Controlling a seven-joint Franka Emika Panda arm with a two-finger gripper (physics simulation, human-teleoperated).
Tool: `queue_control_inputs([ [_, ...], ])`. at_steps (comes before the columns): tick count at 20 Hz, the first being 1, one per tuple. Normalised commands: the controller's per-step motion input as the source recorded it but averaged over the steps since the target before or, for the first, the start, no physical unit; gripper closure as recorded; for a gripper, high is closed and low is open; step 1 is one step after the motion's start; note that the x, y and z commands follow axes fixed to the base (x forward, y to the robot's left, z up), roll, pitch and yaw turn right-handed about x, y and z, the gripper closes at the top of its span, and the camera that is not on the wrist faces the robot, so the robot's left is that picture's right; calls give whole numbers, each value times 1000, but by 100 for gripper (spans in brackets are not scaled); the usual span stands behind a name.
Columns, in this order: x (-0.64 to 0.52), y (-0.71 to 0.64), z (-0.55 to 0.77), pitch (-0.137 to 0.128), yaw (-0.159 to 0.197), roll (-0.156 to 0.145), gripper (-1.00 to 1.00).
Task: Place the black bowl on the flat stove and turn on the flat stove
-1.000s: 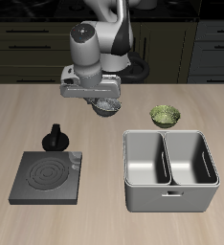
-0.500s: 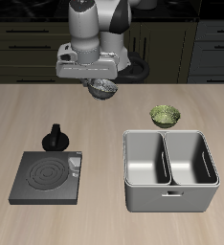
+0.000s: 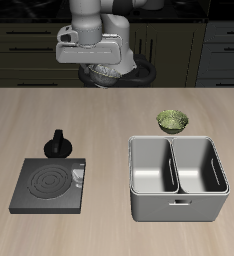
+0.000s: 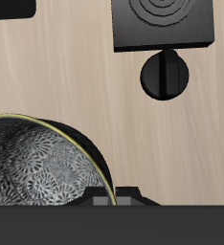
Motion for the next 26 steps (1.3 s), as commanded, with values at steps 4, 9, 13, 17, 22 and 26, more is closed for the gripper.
queue_control_inputs([
  [4,63,-73,72,13,19,-18,100],
  [9,150,-224,195,-12,-4,-17,100],
  [13,240,-441,321,-45,-23,-66,100],
  [17,163,-235,137,-18,-11,16,100],
  [22,293,-222,74,-4,2,-6,100],
  [26,280,-165,32,4,7,-24,100],
])
